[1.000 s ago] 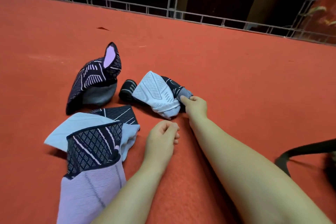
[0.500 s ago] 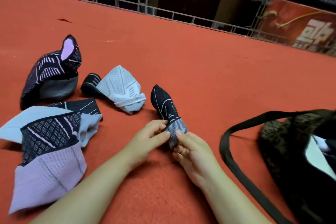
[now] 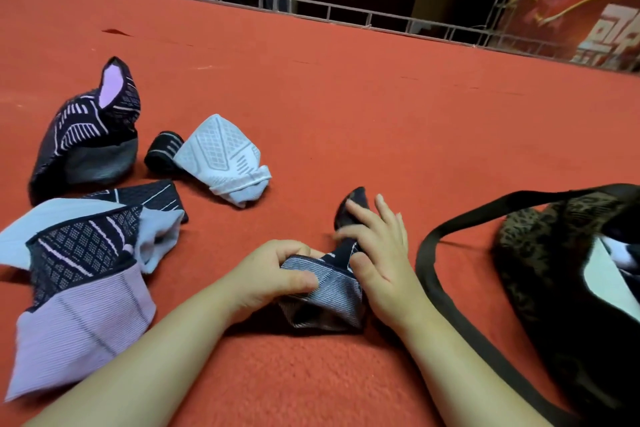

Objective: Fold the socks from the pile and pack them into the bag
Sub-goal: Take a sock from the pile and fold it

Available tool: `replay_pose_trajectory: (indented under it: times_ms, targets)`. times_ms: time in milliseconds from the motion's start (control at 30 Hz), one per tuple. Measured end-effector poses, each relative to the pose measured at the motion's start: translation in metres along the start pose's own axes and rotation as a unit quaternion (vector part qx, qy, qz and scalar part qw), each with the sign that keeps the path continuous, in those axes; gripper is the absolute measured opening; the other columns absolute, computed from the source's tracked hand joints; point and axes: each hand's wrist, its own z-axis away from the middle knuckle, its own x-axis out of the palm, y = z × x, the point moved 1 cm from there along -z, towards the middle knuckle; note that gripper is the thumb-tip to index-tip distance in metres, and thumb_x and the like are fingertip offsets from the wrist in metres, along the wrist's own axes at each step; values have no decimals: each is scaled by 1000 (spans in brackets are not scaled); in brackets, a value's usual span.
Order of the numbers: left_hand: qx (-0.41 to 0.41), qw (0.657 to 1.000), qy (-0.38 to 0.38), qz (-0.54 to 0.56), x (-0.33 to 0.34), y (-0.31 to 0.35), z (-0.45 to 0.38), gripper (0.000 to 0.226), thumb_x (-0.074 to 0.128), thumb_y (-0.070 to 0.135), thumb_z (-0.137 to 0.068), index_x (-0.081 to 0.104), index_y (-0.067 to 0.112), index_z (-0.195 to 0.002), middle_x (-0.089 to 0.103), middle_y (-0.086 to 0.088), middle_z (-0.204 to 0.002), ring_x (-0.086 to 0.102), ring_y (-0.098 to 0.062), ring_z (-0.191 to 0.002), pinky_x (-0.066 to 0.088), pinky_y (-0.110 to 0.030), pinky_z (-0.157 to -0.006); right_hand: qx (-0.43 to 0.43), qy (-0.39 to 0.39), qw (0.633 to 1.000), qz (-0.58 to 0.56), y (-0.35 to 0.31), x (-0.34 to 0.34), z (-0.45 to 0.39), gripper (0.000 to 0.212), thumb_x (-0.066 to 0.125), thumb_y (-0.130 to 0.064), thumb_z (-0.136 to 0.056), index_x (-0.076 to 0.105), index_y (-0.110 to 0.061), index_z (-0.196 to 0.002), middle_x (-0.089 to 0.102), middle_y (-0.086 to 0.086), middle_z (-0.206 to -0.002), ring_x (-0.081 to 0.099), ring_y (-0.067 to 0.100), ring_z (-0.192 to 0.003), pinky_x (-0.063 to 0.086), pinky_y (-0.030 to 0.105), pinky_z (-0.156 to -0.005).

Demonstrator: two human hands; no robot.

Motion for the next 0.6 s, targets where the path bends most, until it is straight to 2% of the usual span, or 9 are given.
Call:
replay_pose_trajectory:
  times_ms: [67,133,167,200,233,300,400,500,600]
  targets:
    - [-6,1000,25,7,0,-1,-1,30,77,39,-44,63,18,-61,72,3,-84,57,-8,-70,45,-22,-62,19,-16,999,29,3,-2,-4,56,40,-71,-76,67,-22,-77,59,-19,-110,36,6,-130,0,41,-114]
    - [-3,997,74,-29,-2,-2,-3,25,70,43,-50,62,21,-60,62,3,-67,49,-9,-62,39,-24,-57,46,-38,998,-3,3,-4,-4,51,51,-62,-67,61,-12,-60,62,-10,-72,58,7,-91,22,41,-110]
    - [7,994,98,-38,-4,-3,-4,25,68,47,-52,58,24,-56,53,5,-60,43,-8,-56,34,-24,-54,77,-54,994,-56,2,-4,-3,48,55,-58,-64,55,-12,-53,52,-10,-57,54,8,-68,37,38,-98]
    - [19,992,118,-38,-5,-4,-5,30,69,52,-54,55,26,-52,46,6,-55,38,-7,-53,31,-24,-51,118,-59,983,-127,0,-4,-3,44,58,-55,-61,49,-14,-48,42,-10,-49,43,6,-53,44,35,-75]
    - [30,989,139,-35,-6,-6,-5,40,71,61,-54,52,26,-51,42,4,-55,34,-9,-52,28,-25,-50,157,-49,964,-207,-2,-4,-3,38,60,-51,-58,48,-17,-46,36,-12,-46,34,5,-48,38,31,-55]
    - [50,979,197,-28,-8,-7,-7,60,68,80,-49,47,24,-55,38,-6,-59,33,-14,-57,27,-30,-54,205,-13,922,-328,-3,-3,-4,31,63,-47,-54,59,-16,-59,42,-3,-54,36,9,-52,27,27,-49]
    - [52,954,288,61,-18,-6,-11,69,71,80,-43,47,19,-63,45,-12,-78,38,-24,-73,33,-38,-65,261,-5,868,-422,3,3,-5,50,72,-43,-52,62,-2,-78,53,13,-69,48,18,-63,37,30,-56]
    - [26,935,333,123,-29,-8,-13,58,75,75,-43,56,24,-62,48,-13,-84,42,-27,-79,36,-43,-72,302,-16,834,-461,6,10,-6,51,76,-41,-50,64,-2,-81,62,19,-77,59,24,-66,47,34,-63]
    - [32,932,357,61,-31,-9,-13,42,65,67,-60,52,27,-59,44,-8,-70,41,-20,-69,34,-37,-65,320,19,820,-474,8,14,-6,60,76,-37,-60,63,8,-97,66,27,-89,62,31,-78,50,40,-73]
